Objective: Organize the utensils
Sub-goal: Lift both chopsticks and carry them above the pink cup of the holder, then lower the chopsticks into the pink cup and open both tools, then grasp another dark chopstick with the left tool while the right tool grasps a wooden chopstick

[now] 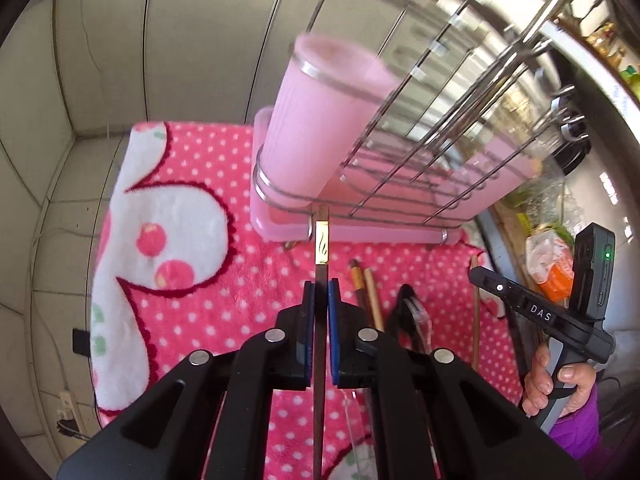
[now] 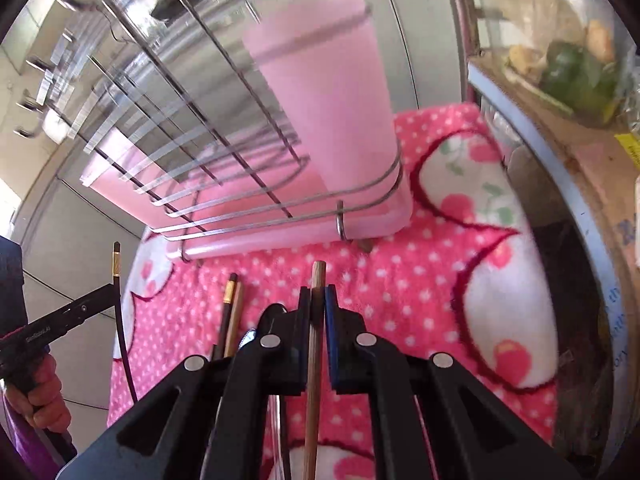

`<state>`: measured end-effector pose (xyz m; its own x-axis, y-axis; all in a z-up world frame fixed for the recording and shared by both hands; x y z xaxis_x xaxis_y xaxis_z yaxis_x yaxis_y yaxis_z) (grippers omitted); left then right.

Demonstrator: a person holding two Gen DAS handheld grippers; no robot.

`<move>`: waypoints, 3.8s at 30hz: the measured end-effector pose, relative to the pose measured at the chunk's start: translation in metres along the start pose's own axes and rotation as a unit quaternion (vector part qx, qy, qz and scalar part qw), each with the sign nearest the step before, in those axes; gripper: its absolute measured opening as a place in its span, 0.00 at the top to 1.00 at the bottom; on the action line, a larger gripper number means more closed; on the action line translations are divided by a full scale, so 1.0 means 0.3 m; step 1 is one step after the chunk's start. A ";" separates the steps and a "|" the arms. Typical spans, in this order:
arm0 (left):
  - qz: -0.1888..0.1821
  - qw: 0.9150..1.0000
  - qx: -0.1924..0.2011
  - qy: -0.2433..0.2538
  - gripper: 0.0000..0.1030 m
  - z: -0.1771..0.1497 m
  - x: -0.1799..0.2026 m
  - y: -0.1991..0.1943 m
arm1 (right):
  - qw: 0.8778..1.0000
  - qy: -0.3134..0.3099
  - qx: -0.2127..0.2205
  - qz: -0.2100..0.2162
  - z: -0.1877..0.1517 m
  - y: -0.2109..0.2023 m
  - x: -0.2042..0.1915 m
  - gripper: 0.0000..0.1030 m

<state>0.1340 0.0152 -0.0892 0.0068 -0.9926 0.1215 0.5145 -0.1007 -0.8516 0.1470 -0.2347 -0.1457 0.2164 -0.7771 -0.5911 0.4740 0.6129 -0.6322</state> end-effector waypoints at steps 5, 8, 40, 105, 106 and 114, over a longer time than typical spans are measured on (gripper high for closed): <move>-0.012 0.998 0.067 -0.004 0.95 0.052 0.026 -0.137 | 0.999 -0.023 0.049 0.009 0.035 -0.128 -0.069 0.94; -0.020 0.994 0.104 -0.018 0.95 0.089 0.026 -0.221 | 0.996 -0.039 0.084 0.019 0.080 -0.196 -0.141 0.94; 0.033 0.947 0.319 -0.024 0.95 0.694 0.045 -0.617 | 0.896 -0.219 0.385 -0.033 0.854 -0.611 -0.466 0.94; 0.029 0.998 -0.059 0.013 0.85 -0.072 0.205 0.229 | 0.999 -0.003 0.002 0.051 -0.049 -0.060 -0.104 0.84; 0.029 0.997 -0.070 0.010 0.85 -0.072 0.208 0.257 | 0.999 -0.004 0.001 0.050 -0.044 -0.056 -0.095 0.84; 0.074 0.990 -0.113 0.025 0.85 -0.076 0.217 0.399 | 0.999 0.005 -0.016 0.050 -0.028 -0.019 -0.056 0.83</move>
<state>0.1765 -0.0630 -0.1948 0.0221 -0.9992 -0.0347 0.3052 0.0398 -0.9515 0.1336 -0.2238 -0.1364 0.2524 -0.7103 -0.6571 0.4229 0.6918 -0.5853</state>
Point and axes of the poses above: each gripper's, at about its wrist camera, not at the fingertips, and y roughly the way its jaws point, x to its right, z to its top, the point moved 10 cm from there along y, roughly the way its jaws point, and after that the axes turned 15 degrees about z, right-handed, at the moved point
